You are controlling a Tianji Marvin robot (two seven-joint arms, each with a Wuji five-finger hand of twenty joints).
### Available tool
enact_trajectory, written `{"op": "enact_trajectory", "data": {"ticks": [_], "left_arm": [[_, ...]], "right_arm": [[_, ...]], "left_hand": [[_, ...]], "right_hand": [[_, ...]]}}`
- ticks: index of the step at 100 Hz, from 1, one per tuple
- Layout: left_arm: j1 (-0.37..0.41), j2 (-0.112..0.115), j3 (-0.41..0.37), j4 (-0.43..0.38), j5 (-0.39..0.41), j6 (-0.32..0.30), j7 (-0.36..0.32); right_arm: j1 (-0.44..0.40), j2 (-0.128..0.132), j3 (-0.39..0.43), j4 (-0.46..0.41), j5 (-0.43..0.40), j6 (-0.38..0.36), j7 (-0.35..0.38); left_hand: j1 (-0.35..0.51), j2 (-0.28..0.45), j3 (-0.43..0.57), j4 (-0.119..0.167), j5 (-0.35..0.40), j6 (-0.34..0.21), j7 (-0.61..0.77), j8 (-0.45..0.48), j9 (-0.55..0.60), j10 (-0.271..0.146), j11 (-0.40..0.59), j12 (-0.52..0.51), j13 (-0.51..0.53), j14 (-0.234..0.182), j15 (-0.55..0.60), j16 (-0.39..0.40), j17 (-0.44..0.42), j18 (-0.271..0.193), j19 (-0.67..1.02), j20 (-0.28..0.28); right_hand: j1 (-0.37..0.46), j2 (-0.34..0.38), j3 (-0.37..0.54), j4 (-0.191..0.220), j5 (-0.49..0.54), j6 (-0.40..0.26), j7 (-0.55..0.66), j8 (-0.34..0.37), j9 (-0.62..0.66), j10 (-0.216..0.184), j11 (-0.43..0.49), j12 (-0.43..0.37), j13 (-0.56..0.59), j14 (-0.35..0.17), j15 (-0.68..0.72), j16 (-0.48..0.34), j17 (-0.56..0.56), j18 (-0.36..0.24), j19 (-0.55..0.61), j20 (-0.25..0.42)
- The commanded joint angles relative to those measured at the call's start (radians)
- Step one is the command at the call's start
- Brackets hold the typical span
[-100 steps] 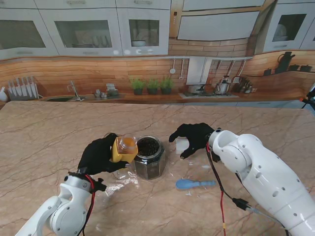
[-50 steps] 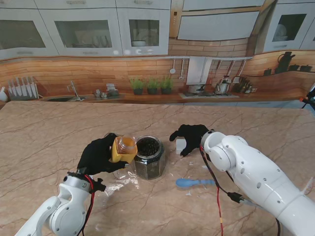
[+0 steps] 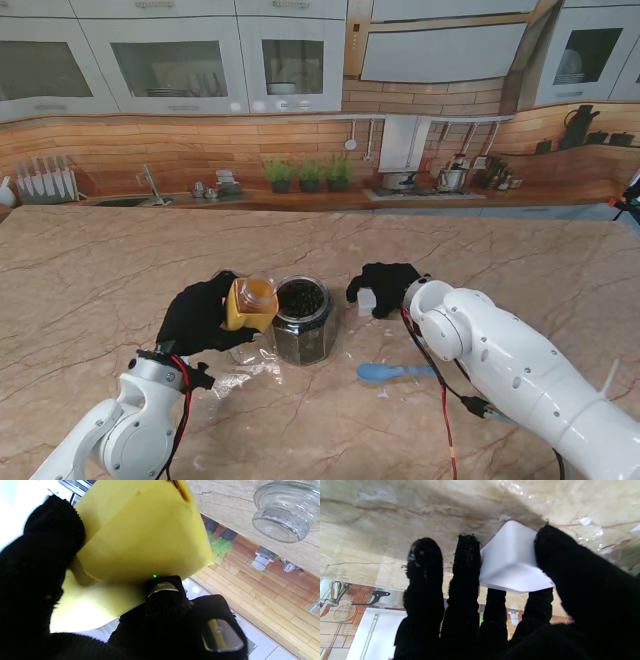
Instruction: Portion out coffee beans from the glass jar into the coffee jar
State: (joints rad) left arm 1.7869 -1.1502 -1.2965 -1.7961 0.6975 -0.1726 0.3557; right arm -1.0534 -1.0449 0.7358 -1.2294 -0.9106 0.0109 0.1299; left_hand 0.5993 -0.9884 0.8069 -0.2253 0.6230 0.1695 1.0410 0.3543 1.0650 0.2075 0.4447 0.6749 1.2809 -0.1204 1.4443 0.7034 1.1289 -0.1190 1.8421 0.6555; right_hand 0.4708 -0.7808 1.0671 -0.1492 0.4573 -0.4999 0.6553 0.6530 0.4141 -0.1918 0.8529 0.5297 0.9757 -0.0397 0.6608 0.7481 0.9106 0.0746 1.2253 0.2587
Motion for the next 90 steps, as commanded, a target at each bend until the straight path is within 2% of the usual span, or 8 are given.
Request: {"op": "enact_trajectory", "data": {"ticks": [1, 3, 8, 13, 22, 30, 67, 90], "left_arm": [[0.008, -0.003, -0.001, -0.001, 0.0, -0.004, 0.003], [0.008, -0.003, -0.001, -0.001, 0.0, -0.005, 0.004], [0.009, -0.003, -0.002, -0.001, 0.001, -0.006, 0.004], [0.009, -0.003, -0.003, -0.001, 0.002, -0.007, 0.005], [0.01, -0.003, -0.005, 0.0, 0.004, -0.008, 0.007], [0.01, -0.003, -0.007, -0.001, 0.005, -0.008, 0.007], [0.013, -0.001, -0.007, -0.007, 0.01, -0.015, -0.002], [0.021, 0.002, -0.006, -0.022, 0.006, -0.011, -0.021]], "right_arm": [[-0.019, -0.013, -0.013, 0.03, 0.007, -0.005, -0.032], [-0.02, -0.016, -0.015, 0.039, 0.007, -0.007, -0.052], [-0.023, -0.019, -0.017, 0.052, 0.005, -0.016, -0.082], [-0.03, -0.021, -0.013, 0.058, 0.005, -0.027, -0.104], [-0.049, -0.021, 0.017, 0.053, 0.0, -0.052, -0.124], [-0.071, -0.016, 0.062, 0.029, -0.003, -0.087, -0.114], [-0.185, 0.003, 0.309, -0.182, -0.051, -0.269, -0.049], [-0.212, 0.0, 0.388, -0.311, -0.006, -0.334, -0.002]], "left_hand": [[0.2, 0.178, 0.272, 0.178, 0.108, -0.259, 0.223, 0.069, 0.139, -0.094, 0.101, 0.062, -0.005, 0.063, -0.036, 0.0, -0.022, -0.121, 0.196, -0.004], [0.199, 0.178, 0.272, 0.178, 0.108, -0.259, 0.223, 0.069, 0.139, -0.095, 0.1, 0.061, -0.005, 0.064, -0.036, 0.0, -0.022, -0.121, 0.196, -0.004], [0.2, 0.178, 0.272, 0.178, 0.108, -0.26, 0.223, 0.069, 0.139, -0.095, 0.101, 0.062, -0.005, 0.063, -0.036, 0.0, -0.022, -0.121, 0.196, -0.004], [0.199, 0.178, 0.272, 0.178, 0.108, -0.259, 0.223, 0.069, 0.139, -0.094, 0.101, 0.062, -0.005, 0.062, -0.036, 0.0, -0.022, -0.121, 0.196, -0.004], [0.2, 0.178, 0.272, 0.178, 0.108, -0.259, 0.223, 0.069, 0.14, -0.093, 0.101, 0.062, -0.005, 0.062, -0.036, 0.001, -0.022, -0.121, 0.196, -0.004], [0.201, 0.178, 0.272, 0.178, 0.108, -0.259, 0.223, 0.069, 0.14, -0.093, 0.101, 0.062, -0.005, 0.062, -0.036, 0.001, -0.022, -0.121, 0.196, -0.004], [0.203, 0.177, 0.271, 0.178, 0.109, -0.257, 0.223, 0.069, 0.14, -0.091, 0.101, 0.062, -0.005, 0.06, -0.035, 0.001, -0.022, -0.121, 0.196, -0.004], [0.205, 0.175, 0.273, 0.179, 0.113, -0.253, 0.223, 0.068, 0.143, -0.086, 0.102, 0.061, -0.005, 0.061, -0.033, 0.002, -0.022, -0.122, 0.196, -0.003]], "right_hand": [[0.111, -0.021, 0.05, -0.071, 0.064, -0.021, 0.146, 0.04, 0.16, -0.028, 0.084, 0.04, 0.089, -0.097, 0.022, 0.048, 0.055, -0.08, 0.024, -0.019], [0.12, -0.031, 0.051, -0.087, 0.087, -0.02, 0.186, 0.048, 0.202, -0.025, 0.088, 0.041, 0.112, -0.107, 0.022, 0.053, 0.066, -0.102, 0.026, -0.021], [0.135, -0.049, 0.059, -0.113, 0.161, -0.007, 0.303, -0.07, 0.309, -0.027, 0.088, 0.034, 0.169, -0.119, 0.017, 0.06, 0.084, -0.141, 0.025, -0.032], [0.154, -0.07, 0.044, -0.133, 0.239, -0.013, 0.377, -0.131, 0.394, -0.03, 0.074, 0.03, 0.213, -0.108, 0.021, 0.06, 0.102, -0.149, 0.035, -0.028], [0.17, -0.089, 0.034, -0.14, 0.342, -0.021, 0.426, -0.17, 0.494, -0.038, 0.068, 0.032, 0.26, -0.088, 0.014, 0.054, 0.12, -0.136, 0.052, -0.021], [0.175, -0.111, 0.033, -0.143, 0.377, -0.015, 0.434, -0.195, 0.538, -0.031, 0.047, 0.029, 0.286, -0.079, 0.001, 0.041, 0.124, -0.13, 0.061, -0.015], [0.187, -0.142, 0.047, -0.145, 0.41, -0.005, 0.442, -0.213, 0.574, -0.017, 0.029, 0.027, 0.306, -0.062, -0.002, 0.032, 0.129, -0.119, 0.075, -0.006], [0.188, -0.148, 0.053, -0.144, 0.415, -0.002, 0.441, -0.213, 0.581, -0.015, 0.023, 0.03, 0.309, -0.058, 0.0, 0.031, 0.13, -0.112, 0.08, -0.005]]}}
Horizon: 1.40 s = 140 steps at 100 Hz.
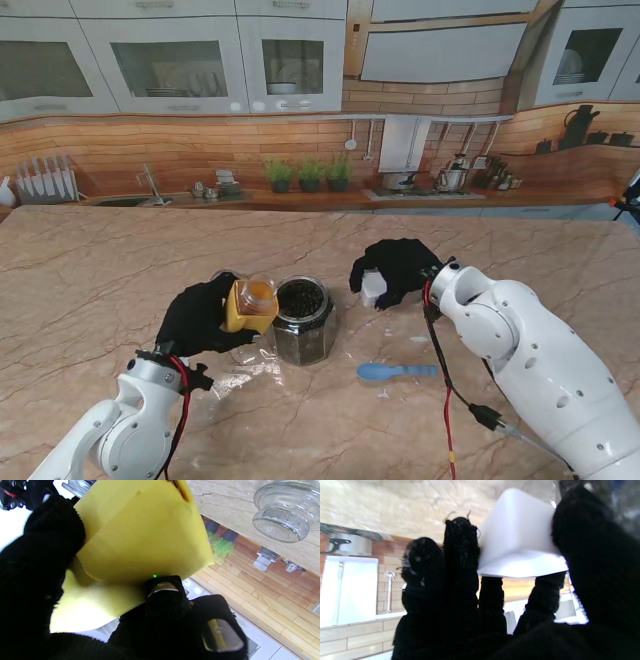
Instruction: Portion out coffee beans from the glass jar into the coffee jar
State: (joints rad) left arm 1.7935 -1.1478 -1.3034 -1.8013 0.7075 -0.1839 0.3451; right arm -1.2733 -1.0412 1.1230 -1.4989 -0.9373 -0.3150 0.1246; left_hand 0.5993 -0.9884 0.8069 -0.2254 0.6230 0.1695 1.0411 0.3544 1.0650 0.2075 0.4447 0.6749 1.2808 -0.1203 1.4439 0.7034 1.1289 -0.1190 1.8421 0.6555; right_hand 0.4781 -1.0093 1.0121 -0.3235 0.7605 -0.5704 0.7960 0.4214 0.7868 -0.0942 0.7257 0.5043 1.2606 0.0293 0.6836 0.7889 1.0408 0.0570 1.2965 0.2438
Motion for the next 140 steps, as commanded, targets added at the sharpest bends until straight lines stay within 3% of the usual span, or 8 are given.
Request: {"op": "enact_trajectory", "data": {"ticks": [1, 30, 64, 83, 117, 140], "left_arm": [[0.015, 0.0, 0.0, -0.018, -0.004, 0.001, -0.012], [0.04, 0.005, -0.02, -0.058, -0.005, 0.011, -0.049], [0.073, 0.017, -0.036, -0.141, -0.027, 0.103, -0.152], [0.072, 0.02, -0.027, -0.162, -0.039, 0.155, -0.189], [0.039, 0.016, 0.005, -0.15, -0.051, 0.209, -0.187], [0.032, 0.011, 0.011, -0.146, -0.072, 0.222, -0.171]], "right_arm": [[0.009, -0.004, 0.002, -0.046, 0.023, -0.011, 0.004], [0.047, -0.023, -0.023, -0.125, 0.133, -0.05, -0.004], [0.101, -0.052, -0.113, -0.174, 0.246, -0.068, -0.051], [0.122, -0.063, -0.161, -0.187, 0.288, -0.083, -0.067], [0.15, -0.071, -0.222, -0.189, 0.314, -0.102, -0.068], [0.156, -0.068, -0.231, -0.171, 0.288, -0.119, -0.072]], "left_hand": [[0.205, 0.175, 0.273, 0.179, 0.113, -0.252, 0.223, 0.068, 0.143, -0.086, 0.102, 0.061, -0.005, 0.061, -0.033, 0.002, -0.022, -0.122, 0.196, -0.003], [0.208, 0.17, 0.279, 0.182, 0.12, -0.244, 0.222, 0.065, 0.15, -0.079, 0.106, 0.062, -0.004, 0.066, -0.03, 0.002, -0.021, -0.12, 0.199, -0.002], [0.213, 0.156, 0.295, 0.192, 0.138, -0.24, 0.223, 0.059, 0.163, -0.07, 0.111, 0.063, -0.004, 0.066, -0.023, 0.002, -0.021, -0.12, 0.204, 0.0], [0.204, 0.121, 0.322, 0.175, 0.144, -0.237, 0.222, 0.054, 0.168, -0.065, 0.112, 0.063, -0.004, 0.069, -0.018, 0.001, -0.021, -0.116, 0.208, 0.0], [0.202, 0.12, 0.33, 0.171, 0.145, -0.239, 0.222, 0.052, 0.169, -0.065, 0.112, 0.063, -0.004, 0.067, -0.014, -0.001, -0.021, -0.116, 0.21, 0.0], [0.204, 0.121, 0.329, 0.171, 0.145, -0.239, 0.222, 0.052, 0.168, -0.065, 0.112, 0.062, -0.005, 0.067, -0.013, -0.002, -0.021, -0.117, 0.21, 0.0]], "right_hand": [[0.18, 0.08, 0.108, 0.031, 0.112, 0.068, 0.3, 0.018, 0.208, -0.113, 0.15, 0.055, 0.024, -0.127, -0.022, -0.01, 0.0, -0.094, 0.008, 0.01], [0.178, 0.078, 0.111, 0.03, 0.116, 0.068, 0.298, 0.023, 0.209, -0.112, 0.146, 0.059, 0.025, -0.127, -0.021, -0.011, -0.001, -0.095, 0.009, 0.01], [0.176, 0.077, 0.113, 0.031, 0.114, 0.065, 0.297, 0.025, 0.211, -0.113, 0.144, 0.061, 0.026, -0.129, -0.021, -0.013, 0.0, -0.098, 0.01, 0.01], [0.175, 0.075, 0.114, 0.031, 0.116, 0.063, 0.297, 0.025, 0.213, -0.116, 0.142, 0.063, 0.027, -0.13, -0.021, -0.014, 0.0, -0.099, 0.011, 0.01], [0.173, 0.072, 0.116, 0.03, 0.119, 0.061, 0.296, 0.025, 0.217, -0.115, 0.139, 0.066, 0.03, -0.129, -0.02, -0.016, 0.001, -0.101, 0.013, 0.011], [0.171, 0.071, 0.117, 0.029, 0.119, 0.058, 0.296, 0.025, 0.219, -0.119, 0.136, 0.068, 0.03, -0.132, -0.02, -0.018, 0.001, -0.103, 0.012, 0.01]]}}
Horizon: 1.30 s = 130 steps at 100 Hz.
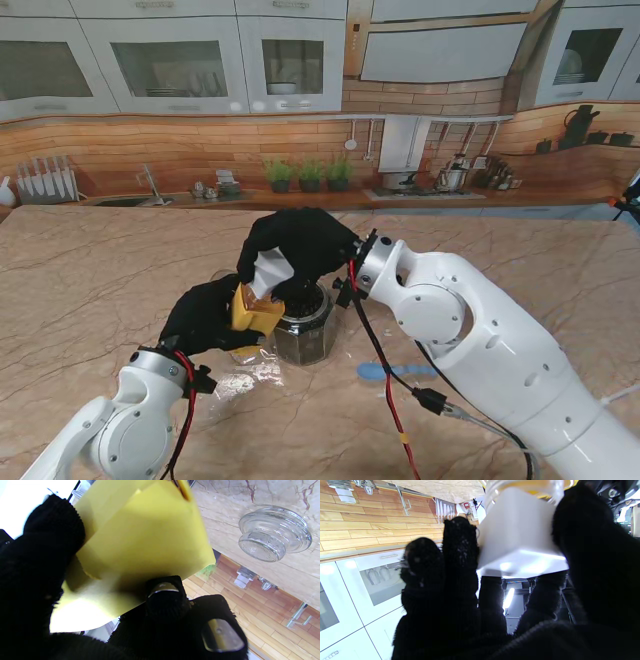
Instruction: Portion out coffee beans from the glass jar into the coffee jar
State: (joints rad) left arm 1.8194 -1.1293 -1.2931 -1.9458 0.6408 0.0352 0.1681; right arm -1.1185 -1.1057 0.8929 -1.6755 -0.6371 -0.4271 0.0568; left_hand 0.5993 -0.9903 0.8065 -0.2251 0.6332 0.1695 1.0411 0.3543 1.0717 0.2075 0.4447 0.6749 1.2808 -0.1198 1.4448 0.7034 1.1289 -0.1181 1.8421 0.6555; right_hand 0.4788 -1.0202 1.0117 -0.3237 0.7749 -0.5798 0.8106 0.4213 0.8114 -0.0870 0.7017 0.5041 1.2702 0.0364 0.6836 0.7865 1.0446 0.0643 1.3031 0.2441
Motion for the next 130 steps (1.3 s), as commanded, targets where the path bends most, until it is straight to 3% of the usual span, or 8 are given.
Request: {"op": "enact_trajectory", "data": {"ticks": [1, 90, 123, 130], "left_arm": [[0.006, -0.008, 0.001, -0.001, -0.006, 0.003, 0.007], [-0.007, -0.016, 0.025, 0.013, -0.004, 0.007, 0.053], [-0.011, -0.017, 0.026, 0.013, -0.008, 0.005, 0.056], [-0.01, -0.018, 0.025, 0.012, -0.009, 0.003, 0.058]], "right_arm": [[0.001, -0.003, -0.001, 0.006, -0.012, -0.006, -0.003], [0.001, 0.001, -0.029, 0.02, 0.04, 0.025, 0.049], [0.016, 0.002, -0.055, 0.039, 0.006, 0.018, 0.041], [0.016, 0.004, -0.055, 0.039, 0.006, 0.018, 0.048]], "left_hand": [[0.204, 0.124, 0.329, 0.171, 0.135, -0.239, 0.222, 0.052, 0.161, -0.065, 0.111, 0.062, -0.005, 0.067, -0.014, -0.002, -0.021, -0.118, 0.21, 0.0], [0.204, 0.124, 0.327, 0.172, 0.133, -0.241, 0.223, 0.053, 0.159, -0.067, 0.112, 0.062, -0.005, 0.064, -0.013, -0.004, -0.02, -0.119, 0.21, 0.0], [0.203, 0.125, 0.328, 0.172, 0.132, -0.241, 0.222, 0.053, 0.159, -0.066, 0.112, 0.062, -0.005, 0.065, -0.014, -0.004, -0.02, -0.119, 0.21, 0.0], [0.203, 0.124, 0.328, 0.172, 0.132, -0.24, 0.222, 0.053, 0.159, -0.067, 0.112, 0.062, -0.005, 0.064, -0.014, -0.004, -0.02, -0.119, 0.21, 0.0]], "right_hand": [[0.17, 0.082, 0.117, 0.03, 0.106, 0.067, 0.282, 0.026, 0.194, -0.126, 0.16, 0.068, 0.021, -0.138, -0.02, -0.016, -0.003, -0.11, 0.005, 0.01], [0.168, 0.072, 0.118, 0.023, 0.115, 0.069, 0.277, 0.021, 0.208, -0.116, 0.149, 0.067, 0.027, -0.135, -0.015, -0.024, -0.001, -0.105, 0.013, 0.012], [0.165, 0.067, 0.116, 0.017, 0.12, 0.068, 0.271, 0.011, 0.218, -0.119, 0.141, 0.06, 0.031, -0.134, -0.01, -0.035, -0.001, -0.103, 0.012, 0.01], [0.14, 0.069, 0.104, 0.01, 0.093, 0.066, 0.252, 0.001, 0.199, -0.113, 0.123, 0.051, 0.018, -0.132, -0.03, -0.049, -0.015, -0.078, -0.007, 0.0]]}}
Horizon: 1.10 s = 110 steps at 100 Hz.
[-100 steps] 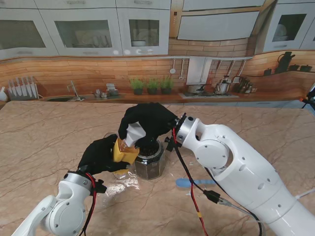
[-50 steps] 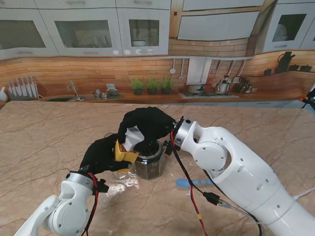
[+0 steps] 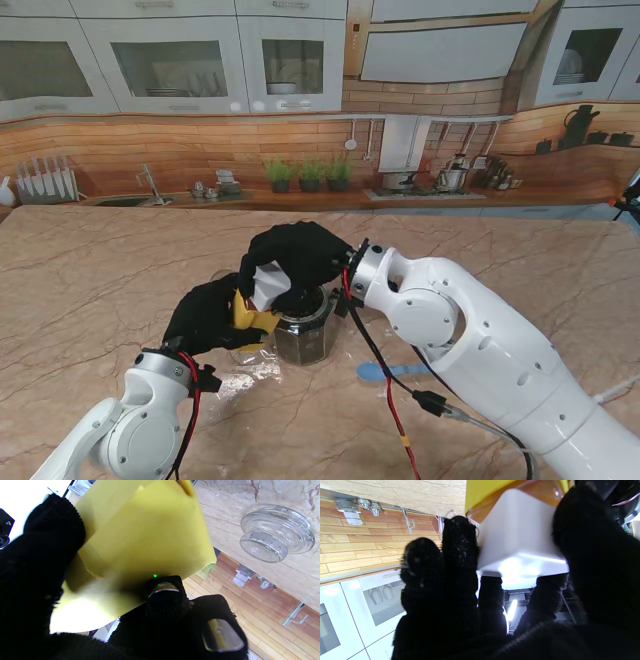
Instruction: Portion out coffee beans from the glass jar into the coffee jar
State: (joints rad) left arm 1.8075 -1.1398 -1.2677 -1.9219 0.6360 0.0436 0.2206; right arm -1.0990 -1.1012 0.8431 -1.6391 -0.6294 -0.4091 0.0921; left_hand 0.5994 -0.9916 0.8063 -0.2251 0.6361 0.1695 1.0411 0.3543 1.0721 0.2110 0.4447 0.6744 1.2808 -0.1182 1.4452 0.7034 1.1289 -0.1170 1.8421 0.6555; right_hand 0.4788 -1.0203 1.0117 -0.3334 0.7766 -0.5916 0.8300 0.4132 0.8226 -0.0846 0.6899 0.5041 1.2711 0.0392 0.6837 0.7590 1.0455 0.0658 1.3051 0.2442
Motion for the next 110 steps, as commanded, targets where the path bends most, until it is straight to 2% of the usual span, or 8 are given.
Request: {"op": "enact_trajectory", "data": {"ticks": [1, 8, 13, 21, 37, 51, 88, 110], "left_arm": [[0.002, -0.007, -0.001, -0.012, -0.004, -0.006, 0.006], [0.002, -0.007, -0.002, -0.011, -0.004, -0.007, 0.006], [0.002, -0.007, -0.001, -0.011, -0.005, -0.007, 0.005], [0.002, -0.008, 0.0, -0.011, -0.007, -0.005, 0.005], [0.001, -0.008, 0.002, -0.011, -0.01, 0.001, 0.005], [0.0, -0.008, 0.004, -0.011, -0.012, 0.005, 0.002], [-0.01, -0.007, 0.01, -0.003, -0.016, 0.017, -0.005], [-0.014, -0.007, 0.012, 0.0, -0.017, 0.018, -0.006]], "right_arm": [[-0.003, 0.0, -0.005, 0.002, -0.002, -0.001, 0.014], [-0.004, 0.004, -0.001, -0.001, -0.014, -0.005, 0.021], [-0.005, 0.006, 0.003, -0.006, -0.027, -0.007, 0.026], [-0.008, 0.011, 0.013, -0.015, -0.064, -0.013, 0.026], [-0.014, 0.018, 0.029, -0.038, -0.097, -0.012, 0.038], [-0.01, 0.016, 0.027, -0.042, -0.102, -0.014, 0.03], [-0.018, 0.021, 0.057, -0.084, -0.111, -0.016, 0.044], [-0.039, 0.026, 0.09, -0.114, -0.114, -0.013, 0.063]], "left_hand": [[0.202, 0.126, 0.327, 0.172, 0.13, -0.24, 0.222, 0.053, 0.16, -0.07, 0.112, 0.062, -0.005, 0.062, -0.014, -0.004, -0.02, -0.12, 0.21, 0.0], [0.204, 0.124, 0.327, 0.172, 0.13, -0.24, 0.222, 0.053, 0.159, -0.069, 0.112, 0.062, -0.005, 0.063, -0.014, -0.004, -0.02, -0.12, 0.21, 0.0], [0.204, 0.127, 0.327, 0.173, 0.129, -0.24, 0.222, 0.053, 0.158, -0.069, 0.112, 0.062, -0.005, 0.063, -0.014, -0.004, -0.02, -0.12, 0.21, 0.0], [0.204, 0.123, 0.327, 0.173, 0.129, -0.241, 0.222, 0.053, 0.159, -0.069, 0.112, 0.062, -0.005, 0.064, -0.013, -0.004, -0.02, -0.12, 0.21, 0.0], [0.204, 0.122, 0.327, 0.171, 0.13, -0.241, 0.222, 0.052, 0.159, -0.07, 0.111, 0.062, -0.005, 0.065, -0.014, -0.004, -0.02, -0.12, 0.21, 0.0], [0.204, 0.125, 0.327, 0.172, 0.13, -0.241, 0.222, 0.053, 0.159, -0.07, 0.112, 0.062, -0.005, 0.064, -0.013, -0.004, -0.02, -0.12, 0.21, 0.0], [0.204, 0.125, 0.326, 0.171, 0.131, -0.24, 0.222, 0.052, 0.159, -0.07, 0.111, 0.062, -0.005, 0.067, -0.013, -0.004, -0.021, -0.118, 0.211, 0.0], [0.202, 0.13, 0.327, 0.171, 0.129, -0.241, 0.222, 0.053, 0.158, -0.07, 0.111, 0.062, -0.005, 0.065, -0.013, -0.004, -0.021, -0.118, 0.211, 0.0]], "right_hand": [[0.133, 0.066, 0.101, 0.018, 0.083, 0.076, 0.227, 0.006, 0.183, -0.115, 0.13, 0.048, 0.013, -0.135, -0.038, -0.023, -0.019, -0.073, -0.015, -0.002], [0.054, 0.039, 0.101, 0.003, 0.028, 0.082, 0.161, 0.037, 0.119, -0.108, 0.111, 0.017, -0.011, -0.107, -0.082, -0.025, -0.054, -0.003, -0.037, -0.002], [-0.023, 0.035, 0.118, 0.027, -0.014, 0.091, 0.087, 0.093, 0.058, -0.115, 0.091, -0.004, -0.037, -0.077, -0.101, -0.023, -0.085, 0.043, -0.051, 0.014], [-0.153, 0.046, 0.14, 0.142, -0.078, 0.079, 0.011, 0.175, -0.002, -0.146, 0.056, -0.014, -0.068, -0.043, -0.108, -0.022, -0.14, 0.112, -0.047, 0.044], [-0.261, 0.04, 0.138, 0.134, -0.213, 0.063, -0.117, 0.187, -0.162, -0.166, -0.017, -0.037, -0.137, -0.029, -0.156, -0.046, -0.258, 0.178, -0.028, 0.067], [-0.319, 0.043, 0.138, 0.126, -0.273, 0.086, -0.2, 0.171, -0.268, -0.162, -0.031, -0.047, -0.176, -0.024, -0.173, -0.054, -0.286, 0.184, -0.013, 0.076], [-0.385, 0.052, 0.142, 0.114, -0.313, 0.1, -0.272, 0.177, -0.32, -0.153, -0.058, -0.081, -0.146, -0.031, -0.127, -0.048, -0.276, 0.185, 0.015, 0.08], [-0.433, 0.052, 0.153, 0.105, -0.359, 0.113, -0.322, 0.175, -0.361, -0.11, -0.081, -0.108, -0.123, -0.035, -0.1, -0.052, -0.248, 0.159, 0.045, 0.08]]}}
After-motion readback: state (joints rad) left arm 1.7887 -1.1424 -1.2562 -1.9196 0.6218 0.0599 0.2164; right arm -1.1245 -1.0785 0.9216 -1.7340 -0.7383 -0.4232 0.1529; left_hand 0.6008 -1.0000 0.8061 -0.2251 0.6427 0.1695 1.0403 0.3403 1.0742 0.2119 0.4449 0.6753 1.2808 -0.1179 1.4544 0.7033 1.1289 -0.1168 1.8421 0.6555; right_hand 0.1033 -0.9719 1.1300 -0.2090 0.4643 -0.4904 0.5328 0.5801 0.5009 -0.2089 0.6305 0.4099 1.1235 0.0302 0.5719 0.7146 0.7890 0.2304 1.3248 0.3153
